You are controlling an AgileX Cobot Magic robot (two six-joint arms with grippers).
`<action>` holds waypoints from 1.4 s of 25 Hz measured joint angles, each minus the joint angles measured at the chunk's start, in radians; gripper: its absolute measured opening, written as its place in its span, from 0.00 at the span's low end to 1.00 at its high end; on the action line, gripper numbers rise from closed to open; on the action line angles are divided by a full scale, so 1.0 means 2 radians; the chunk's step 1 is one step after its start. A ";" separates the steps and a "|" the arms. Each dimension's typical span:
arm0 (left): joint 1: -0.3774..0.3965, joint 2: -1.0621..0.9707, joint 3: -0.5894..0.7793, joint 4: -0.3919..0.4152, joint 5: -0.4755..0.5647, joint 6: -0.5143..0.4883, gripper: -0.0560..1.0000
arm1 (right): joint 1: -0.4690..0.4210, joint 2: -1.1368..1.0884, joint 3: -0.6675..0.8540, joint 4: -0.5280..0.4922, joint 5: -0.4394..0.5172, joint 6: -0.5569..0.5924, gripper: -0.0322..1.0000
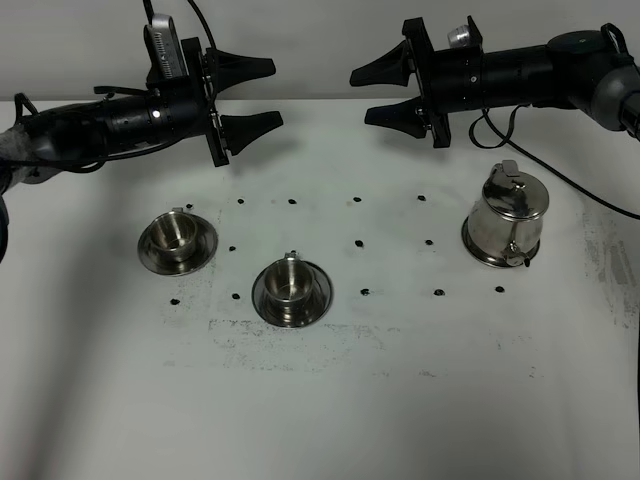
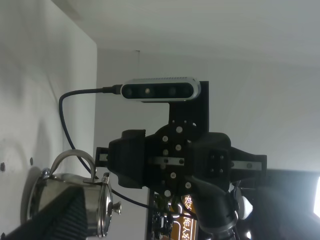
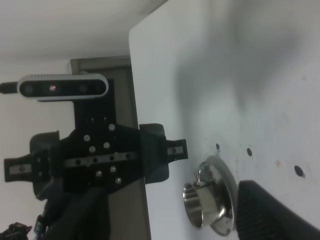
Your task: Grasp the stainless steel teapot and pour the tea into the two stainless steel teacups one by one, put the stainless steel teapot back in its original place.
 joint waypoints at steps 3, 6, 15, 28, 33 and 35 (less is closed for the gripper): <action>0.000 0.000 0.000 0.000 0.000 0.000 0.68 | 0.000 0.000 0.000 0.000 0.000 -0.002 0.54; 0.000 0.000 0.000 0.000 0.000 0.000 0.68 | 0.000 0.000 0.000 0.000 0.000 -0.002 0.54; 0.000 0.000 0.000 0.000 0.000 0.010 0.68 | 0.000 0.000 0.000 0.000 0.000 -0.012 0.54; 0.051 -0.093 0.000 0.117 0.002 -0.012 0.66 | -0.036 -0.041 -0.002 -0.060 -0.002 -0.040 0.54; 0.078 -0.193 0.000 0.266 0.003 -0.053 0.63 | -0.048 -0.050 -0.003 -0.062 0.013 -0.039 0.54; 0.088 -0.238 0.000 0.336 0.003 -0.069 0.63 | -0.050 -0.050 -0.003 -0.065 0.017 -0.040 0.54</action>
